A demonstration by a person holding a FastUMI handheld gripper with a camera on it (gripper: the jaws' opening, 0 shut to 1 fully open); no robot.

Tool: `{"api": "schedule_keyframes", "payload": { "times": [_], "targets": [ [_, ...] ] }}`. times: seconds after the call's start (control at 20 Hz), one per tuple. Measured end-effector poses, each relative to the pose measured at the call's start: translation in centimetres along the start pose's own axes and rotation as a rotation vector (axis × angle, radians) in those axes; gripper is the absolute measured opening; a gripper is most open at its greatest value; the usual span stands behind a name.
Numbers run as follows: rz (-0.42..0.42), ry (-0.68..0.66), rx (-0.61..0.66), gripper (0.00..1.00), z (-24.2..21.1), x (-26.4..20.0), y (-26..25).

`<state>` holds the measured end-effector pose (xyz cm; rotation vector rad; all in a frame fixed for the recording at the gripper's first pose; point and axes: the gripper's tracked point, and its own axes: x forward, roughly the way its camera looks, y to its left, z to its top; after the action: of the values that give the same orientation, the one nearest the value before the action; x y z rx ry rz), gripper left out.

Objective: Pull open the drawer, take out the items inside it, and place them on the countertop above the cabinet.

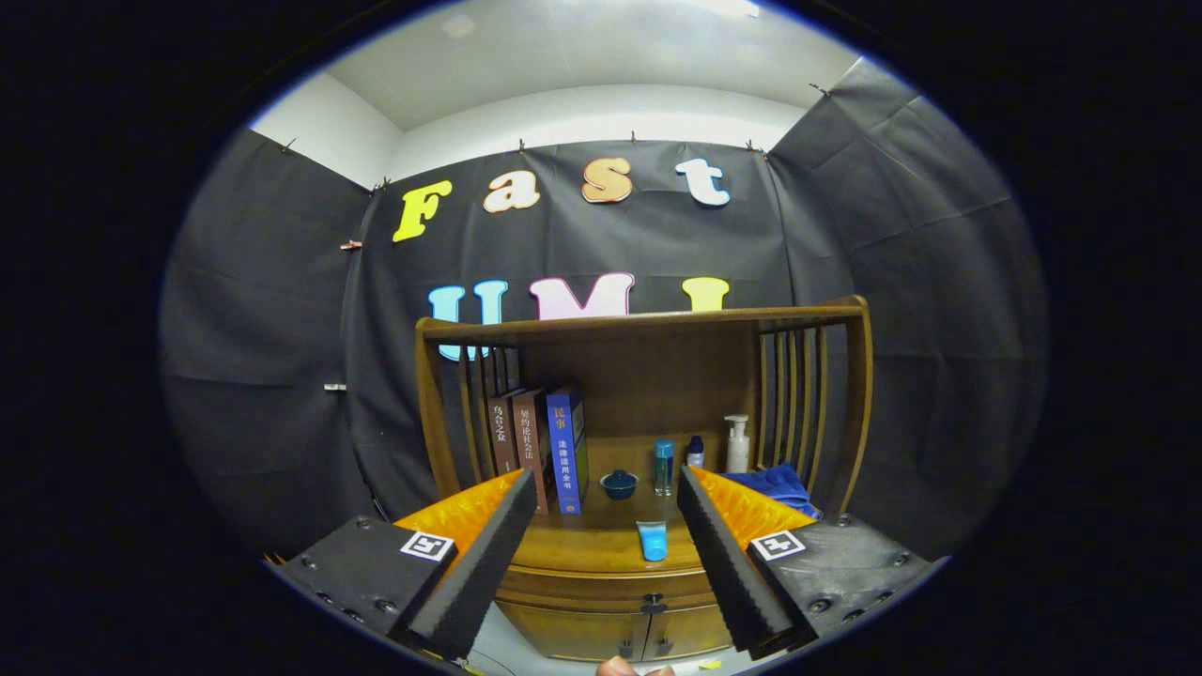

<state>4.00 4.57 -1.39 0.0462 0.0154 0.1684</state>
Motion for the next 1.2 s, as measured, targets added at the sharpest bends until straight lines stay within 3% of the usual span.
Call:
{"api": "schedule_keyframes", "payload": {
  "times": [0.25,1.2],
  "targets": [
    [-0.011,0.001,0.008,0.99,0.3,-2.9,-0.6],
    [-0.084,0.025,-0.067,1.0,-1.6,-3.1,-2.1]
  ]
}}
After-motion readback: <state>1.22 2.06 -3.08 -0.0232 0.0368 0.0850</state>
